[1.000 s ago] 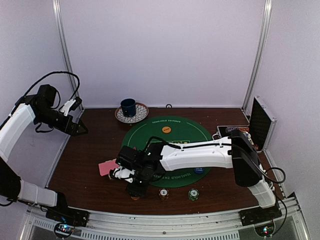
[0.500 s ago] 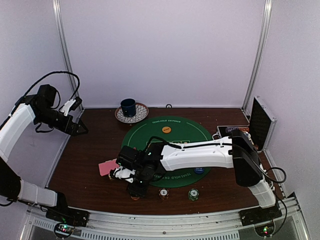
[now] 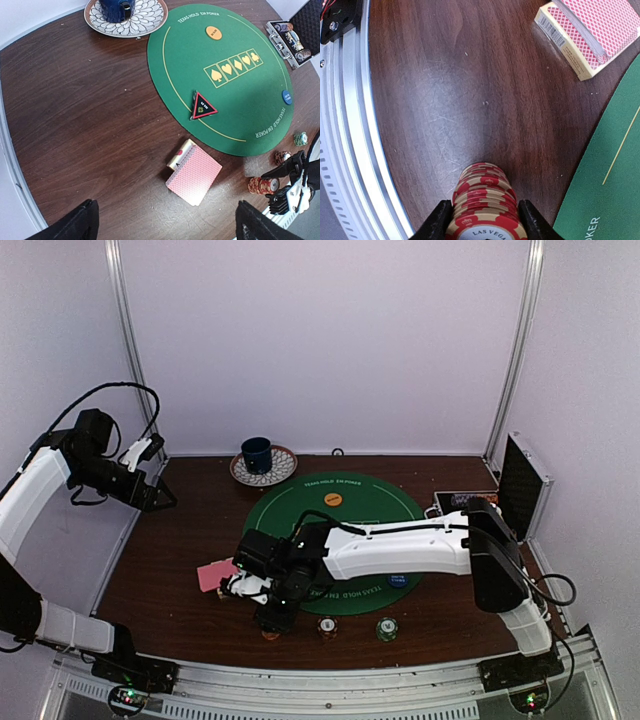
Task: Distribute texas hold em gaming equipment
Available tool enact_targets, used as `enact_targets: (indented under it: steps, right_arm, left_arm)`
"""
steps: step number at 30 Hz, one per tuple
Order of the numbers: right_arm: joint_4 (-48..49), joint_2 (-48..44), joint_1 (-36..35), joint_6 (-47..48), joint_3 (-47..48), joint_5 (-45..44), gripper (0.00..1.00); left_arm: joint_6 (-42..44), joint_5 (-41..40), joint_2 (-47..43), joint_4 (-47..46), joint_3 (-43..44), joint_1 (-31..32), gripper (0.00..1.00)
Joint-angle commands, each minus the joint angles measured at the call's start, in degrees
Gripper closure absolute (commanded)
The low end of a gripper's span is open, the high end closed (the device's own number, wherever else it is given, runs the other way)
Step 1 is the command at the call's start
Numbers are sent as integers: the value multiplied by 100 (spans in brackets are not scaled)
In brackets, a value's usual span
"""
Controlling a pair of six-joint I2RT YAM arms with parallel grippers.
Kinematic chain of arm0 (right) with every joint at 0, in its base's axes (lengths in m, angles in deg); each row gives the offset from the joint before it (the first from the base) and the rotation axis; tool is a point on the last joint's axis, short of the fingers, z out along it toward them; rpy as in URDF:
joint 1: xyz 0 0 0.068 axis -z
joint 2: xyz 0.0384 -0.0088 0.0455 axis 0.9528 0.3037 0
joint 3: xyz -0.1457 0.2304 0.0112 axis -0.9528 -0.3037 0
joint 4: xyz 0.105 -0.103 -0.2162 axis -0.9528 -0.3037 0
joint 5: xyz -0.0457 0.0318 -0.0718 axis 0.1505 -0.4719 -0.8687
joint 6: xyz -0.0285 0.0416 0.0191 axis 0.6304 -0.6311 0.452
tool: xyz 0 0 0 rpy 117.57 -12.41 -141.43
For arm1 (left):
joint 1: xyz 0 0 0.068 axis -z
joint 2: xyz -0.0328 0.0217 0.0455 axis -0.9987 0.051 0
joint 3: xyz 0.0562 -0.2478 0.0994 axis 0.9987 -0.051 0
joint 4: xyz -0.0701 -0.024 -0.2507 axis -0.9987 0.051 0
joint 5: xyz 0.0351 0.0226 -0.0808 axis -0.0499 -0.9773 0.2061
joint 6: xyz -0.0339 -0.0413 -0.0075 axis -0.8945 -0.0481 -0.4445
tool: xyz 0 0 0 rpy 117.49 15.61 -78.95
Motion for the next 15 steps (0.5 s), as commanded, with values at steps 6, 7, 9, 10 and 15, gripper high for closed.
enact_targets:
  steps: [6, 7, 9, 10, 15]
  right_arm:
    - [-107, -380, 4, 35, 128, -26, 78]
    - [-148, -393, 10, 35, 188, -46, 82]
    - [-217, -453, 11, 50, 271, -98, 88]
    - [-241, -487, 10, 49, 312, -137, 90]
    - [-468, -681, 52, 79, 529, -300, 96]
  left_arm:
    - [64, 105, -96, -37, 153, -31, 2]
    - [65, 102, -95, -31, 160, -31, 3]
    - [65, 103, -96, -37, 162, -31, 2]
    - [65, 116, -98, -37, 162, -31, 3]
    - [86, 111, -105, 10, 169, -31, 2]
